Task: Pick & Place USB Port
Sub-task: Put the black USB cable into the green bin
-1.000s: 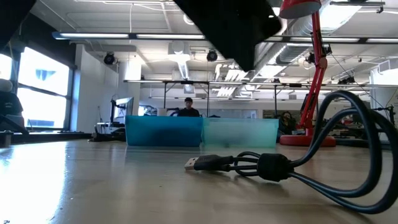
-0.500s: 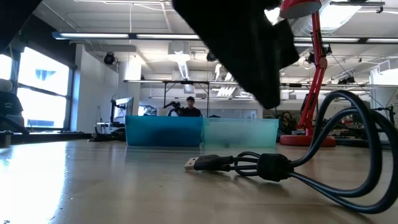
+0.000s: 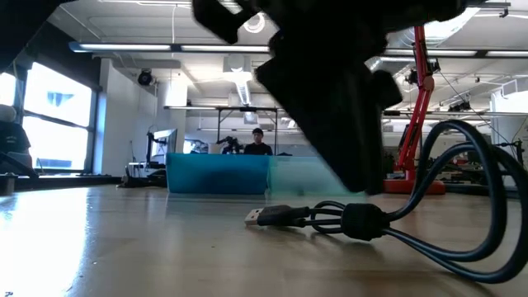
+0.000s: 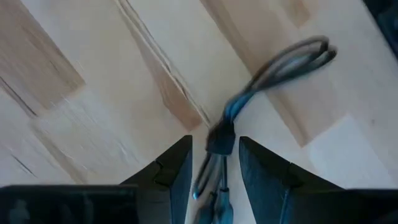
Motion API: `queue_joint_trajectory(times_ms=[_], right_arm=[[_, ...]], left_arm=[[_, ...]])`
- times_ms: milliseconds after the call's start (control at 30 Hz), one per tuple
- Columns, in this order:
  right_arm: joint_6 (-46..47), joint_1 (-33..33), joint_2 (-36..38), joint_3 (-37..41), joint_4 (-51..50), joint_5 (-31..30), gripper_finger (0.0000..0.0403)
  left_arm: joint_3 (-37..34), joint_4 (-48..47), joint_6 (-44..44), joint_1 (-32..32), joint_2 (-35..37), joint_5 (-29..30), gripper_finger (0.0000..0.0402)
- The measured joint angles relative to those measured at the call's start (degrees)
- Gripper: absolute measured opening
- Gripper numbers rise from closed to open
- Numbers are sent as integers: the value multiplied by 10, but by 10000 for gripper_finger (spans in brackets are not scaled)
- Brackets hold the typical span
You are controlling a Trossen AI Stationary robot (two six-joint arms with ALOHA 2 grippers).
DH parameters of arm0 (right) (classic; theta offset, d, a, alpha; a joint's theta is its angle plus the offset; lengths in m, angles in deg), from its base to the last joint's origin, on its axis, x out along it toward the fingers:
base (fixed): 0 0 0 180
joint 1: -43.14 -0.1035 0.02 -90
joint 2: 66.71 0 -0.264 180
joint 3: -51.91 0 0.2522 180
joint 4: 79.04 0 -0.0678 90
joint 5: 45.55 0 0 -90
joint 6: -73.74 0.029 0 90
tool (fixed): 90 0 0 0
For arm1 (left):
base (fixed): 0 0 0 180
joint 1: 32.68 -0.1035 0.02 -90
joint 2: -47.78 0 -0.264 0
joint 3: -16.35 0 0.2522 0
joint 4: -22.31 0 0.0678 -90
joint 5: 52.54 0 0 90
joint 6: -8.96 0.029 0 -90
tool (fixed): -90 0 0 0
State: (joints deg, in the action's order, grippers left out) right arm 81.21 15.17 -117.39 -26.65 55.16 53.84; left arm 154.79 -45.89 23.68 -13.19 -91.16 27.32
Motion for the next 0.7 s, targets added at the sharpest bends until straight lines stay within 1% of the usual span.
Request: queue_joint_trajectory(times_ms=[100, 167, 233, 333, 400, 467, 500, 567, 600, 700], right_arm=[[0, 0, 0, 0, 0, 0, 183], [0, 0, 0, 0, 0, 0, 183], [0, 0, 0, 0, 0, 0, 183], [-2, 0, 0, 0, 1, 0, 183], [-2, 0, 0, 0, 2, 0, 183], [-2, 0, 0, 0, 2, 0, 183], [-2, 0, 0, 0, 2, 0, 183], [-3, 0, 0, 0, 2, 0, 183], [-4, 0, 0, 0, 2, 0, 183], [-4, 0, 0, 0, 6, 0, 183]], left_arm=[[2, 17, 0, 0, -15, 0, 129], [-1, -1, 0, 0, -18, -1, 129], [2, 24, 0, 0, -32, -15, 129], [3, 16, 0, 0, -42, -29, 129], [4, 11, -8, -1, -48, -24, 124], [4, 4, -16, 0, -57, -12, 102], [4, 0, -21, 0, -62, -11, 82], [4, -2, -30, -4, -63, -14, 29], [4, -3, -35, -6, -63, -21, 18], [4, -7, -35, -8, -64, -18, 11]])
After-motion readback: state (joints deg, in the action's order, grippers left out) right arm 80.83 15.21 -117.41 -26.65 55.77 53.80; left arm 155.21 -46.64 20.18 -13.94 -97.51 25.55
